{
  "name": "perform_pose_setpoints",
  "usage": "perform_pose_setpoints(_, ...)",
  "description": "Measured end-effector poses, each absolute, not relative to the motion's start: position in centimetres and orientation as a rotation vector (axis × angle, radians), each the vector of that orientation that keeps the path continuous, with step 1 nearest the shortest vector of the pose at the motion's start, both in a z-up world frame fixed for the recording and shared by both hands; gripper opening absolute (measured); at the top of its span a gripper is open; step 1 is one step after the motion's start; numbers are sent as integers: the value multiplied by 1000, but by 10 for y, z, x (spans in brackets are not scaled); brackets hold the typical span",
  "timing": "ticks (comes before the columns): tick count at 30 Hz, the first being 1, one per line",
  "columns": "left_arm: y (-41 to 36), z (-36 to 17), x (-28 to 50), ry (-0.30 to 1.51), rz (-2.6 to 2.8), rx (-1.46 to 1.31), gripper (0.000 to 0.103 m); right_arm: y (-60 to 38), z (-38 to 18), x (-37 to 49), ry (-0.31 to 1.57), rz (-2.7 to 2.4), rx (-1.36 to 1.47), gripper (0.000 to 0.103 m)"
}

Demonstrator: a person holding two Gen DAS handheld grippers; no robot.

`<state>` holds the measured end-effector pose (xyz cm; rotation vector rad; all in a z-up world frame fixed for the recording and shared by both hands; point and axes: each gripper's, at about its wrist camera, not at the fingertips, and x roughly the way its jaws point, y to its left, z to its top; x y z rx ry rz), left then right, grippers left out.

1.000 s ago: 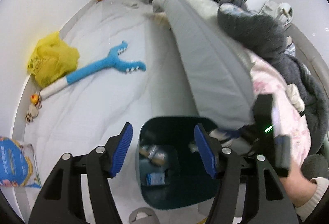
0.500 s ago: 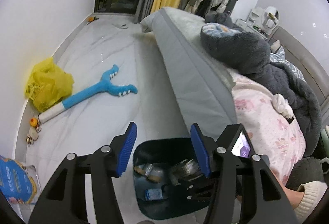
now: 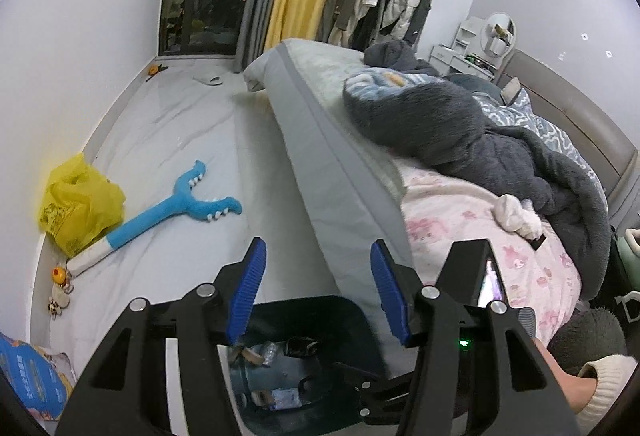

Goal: Collect trash
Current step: 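Move both tools back over the bed toward the white cotton balls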

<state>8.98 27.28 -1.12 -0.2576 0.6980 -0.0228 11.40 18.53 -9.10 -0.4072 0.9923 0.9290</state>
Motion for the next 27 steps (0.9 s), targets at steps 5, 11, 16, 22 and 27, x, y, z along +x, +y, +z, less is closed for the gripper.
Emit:
perform_pose_setpoints(5,247,4,99,666,-54,-220,57,157,-63,124,917,903,-356,89)
perform_pose_setpoints(11,220,14,112,636,-83,-194,65,112,-37,142,861,832,-271,89)
perform_pose_setpoints(16,204,19,126,626,-120,-198,70,69,-25,156,832,765,-237,89)
perform_pose_setpoints(22,175,20,145,635,-162,-176,74,24,-14,173,801,683,-217,89)
perform_pose_setpoints(27,151,15,161,644,-197,-177,75,-16,-10,186,792,609,-178,90)
